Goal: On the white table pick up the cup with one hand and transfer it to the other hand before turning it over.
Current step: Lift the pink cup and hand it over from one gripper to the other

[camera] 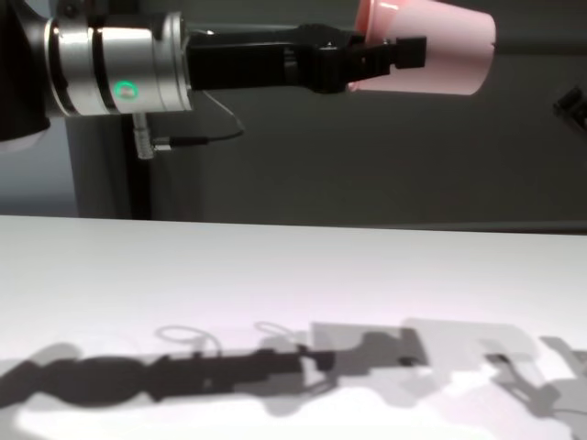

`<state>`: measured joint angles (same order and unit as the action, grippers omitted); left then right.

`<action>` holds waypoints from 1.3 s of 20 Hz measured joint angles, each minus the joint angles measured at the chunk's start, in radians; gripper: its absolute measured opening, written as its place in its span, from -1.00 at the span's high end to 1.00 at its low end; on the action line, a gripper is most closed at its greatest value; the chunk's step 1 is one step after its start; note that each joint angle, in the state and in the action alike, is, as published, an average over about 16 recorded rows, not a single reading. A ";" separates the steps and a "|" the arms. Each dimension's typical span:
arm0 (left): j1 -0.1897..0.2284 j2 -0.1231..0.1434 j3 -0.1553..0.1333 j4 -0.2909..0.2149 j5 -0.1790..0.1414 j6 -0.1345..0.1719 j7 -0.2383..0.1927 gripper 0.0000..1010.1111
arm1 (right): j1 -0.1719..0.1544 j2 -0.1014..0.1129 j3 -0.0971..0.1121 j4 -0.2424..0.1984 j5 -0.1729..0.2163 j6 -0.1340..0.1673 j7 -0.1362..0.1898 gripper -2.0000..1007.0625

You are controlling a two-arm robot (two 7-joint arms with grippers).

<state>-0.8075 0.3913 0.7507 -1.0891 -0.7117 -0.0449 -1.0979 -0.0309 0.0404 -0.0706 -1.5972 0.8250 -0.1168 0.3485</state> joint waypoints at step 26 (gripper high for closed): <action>0.000 0.000 0.000 0.000 0.000 0.000 0.000 0.91 | 0.056 -0.035 -0.033 0.037 0.322 0.035 0.162 -0.99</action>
<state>-0.8075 0.3913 0.7507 -1.0891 -0.7118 -0.0449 -1.0979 0.0254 0.0056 -0.1039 -1.5602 1.1467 -0.0820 0.5108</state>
